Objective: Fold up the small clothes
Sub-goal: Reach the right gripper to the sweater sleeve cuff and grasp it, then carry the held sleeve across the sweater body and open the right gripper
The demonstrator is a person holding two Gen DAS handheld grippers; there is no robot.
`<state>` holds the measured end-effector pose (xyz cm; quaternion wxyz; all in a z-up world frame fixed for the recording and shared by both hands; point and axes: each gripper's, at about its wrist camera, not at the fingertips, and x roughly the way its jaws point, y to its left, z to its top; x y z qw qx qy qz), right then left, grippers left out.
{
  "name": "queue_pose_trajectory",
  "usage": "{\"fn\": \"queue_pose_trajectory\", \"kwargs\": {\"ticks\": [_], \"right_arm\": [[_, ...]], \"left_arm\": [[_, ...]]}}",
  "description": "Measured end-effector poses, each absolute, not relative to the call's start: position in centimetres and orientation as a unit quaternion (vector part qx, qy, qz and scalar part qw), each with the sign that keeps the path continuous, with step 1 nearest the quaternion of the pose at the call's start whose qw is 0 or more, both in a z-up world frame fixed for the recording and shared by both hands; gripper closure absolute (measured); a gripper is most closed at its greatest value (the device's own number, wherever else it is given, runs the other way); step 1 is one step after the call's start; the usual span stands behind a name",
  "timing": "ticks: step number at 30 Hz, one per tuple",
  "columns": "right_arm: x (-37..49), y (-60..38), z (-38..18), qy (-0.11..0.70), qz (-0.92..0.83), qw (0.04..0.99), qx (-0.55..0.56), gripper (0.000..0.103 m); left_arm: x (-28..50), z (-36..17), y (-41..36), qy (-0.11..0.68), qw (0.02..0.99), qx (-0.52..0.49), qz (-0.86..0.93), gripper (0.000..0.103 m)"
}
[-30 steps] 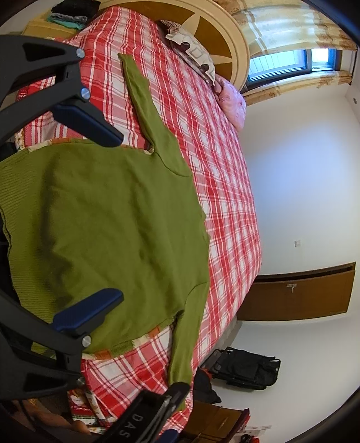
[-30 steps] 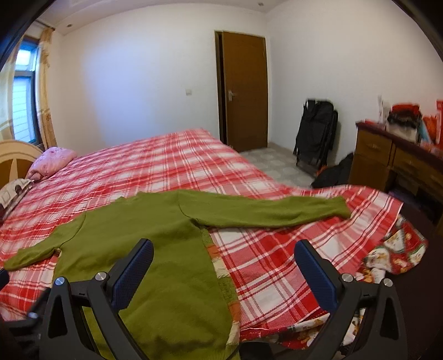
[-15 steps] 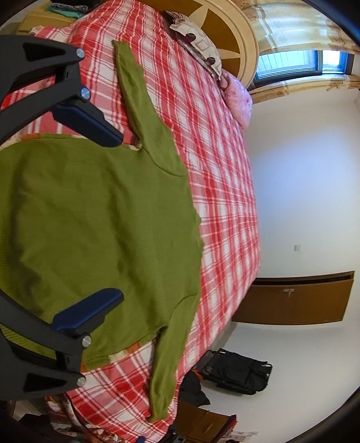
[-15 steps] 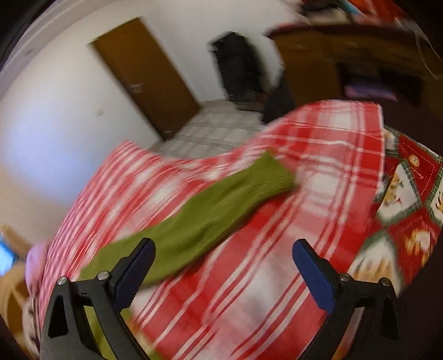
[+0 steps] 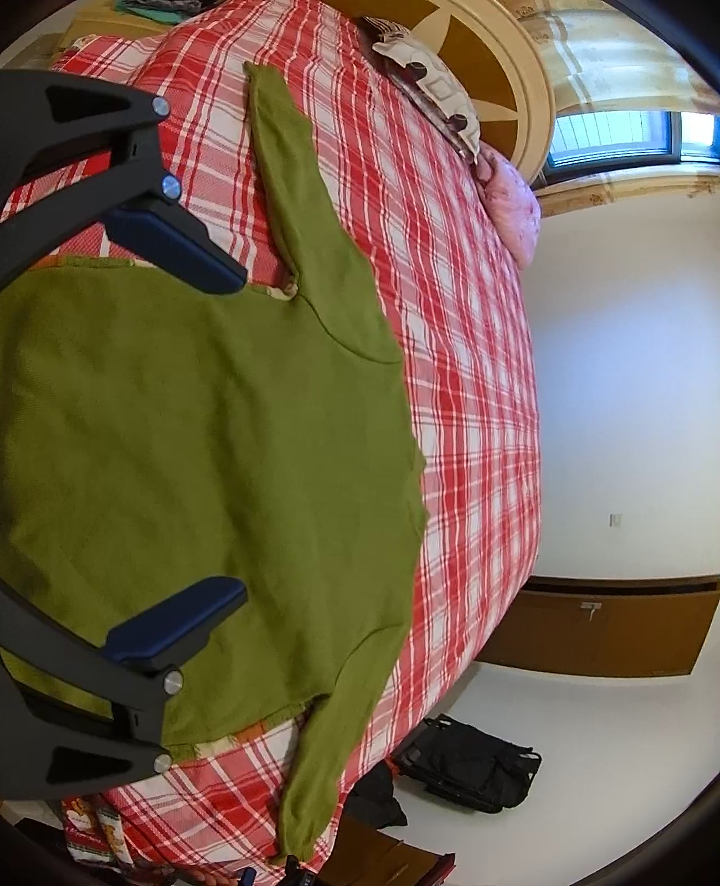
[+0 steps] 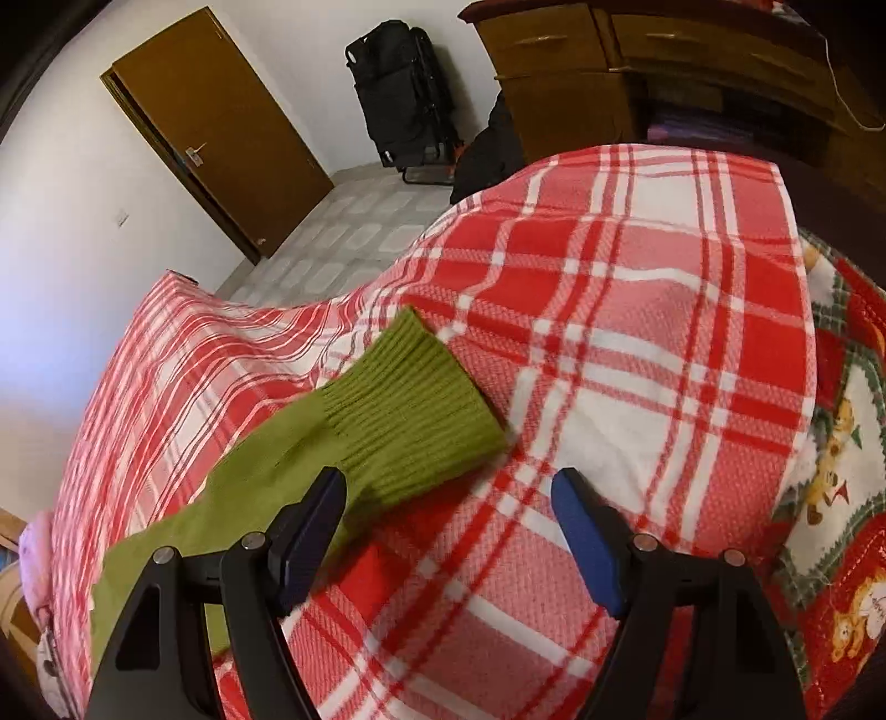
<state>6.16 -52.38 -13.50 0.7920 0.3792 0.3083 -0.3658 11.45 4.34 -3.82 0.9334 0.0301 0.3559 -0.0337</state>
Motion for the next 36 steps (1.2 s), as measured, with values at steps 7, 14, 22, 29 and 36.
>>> {"fn": "queue_pose_trajectory", "kwargs": {"ticks": [7, 14, 22, 29, 36], "right_arm": [[7.4, -52.5, -13.5, 0.314, -0.360, 0.802, 0.358, 0.087], [8.0, -49.1, -8.8, 0.292, -0.357, 0.848, 0.263, 0.098], [12.6, -36.8, 1.2, 0.243, -0.218, 0.932, 0.159, 0.098], [21.0, -21.3, 3.0, 0.255, -0.042, 0.960, 0.105, 0.098], [27.6, -5.7, -3.8, 0.312, 0.080, 0.945, 0.060, 0.098]], "left_arm": [[11.9, -4.4, 4.9, 0.366, 0.930, 0.027, -0.027, 0.000], [12.7, -4.7, 6.2, 0.363, 0.932, 0.022, -0.007, 0.000], [13.4, -4.8, 7.9, 0.359, 0.933, 0.007, 0.008, 0.000], [13.5, -4.0, 11.1, 0.339, 0.940, -0.013, 0.043, 0.000], [13.6, -4.6, 14.9, 0.340, 0.936, -0.029, 0.084, 0.000]]}}
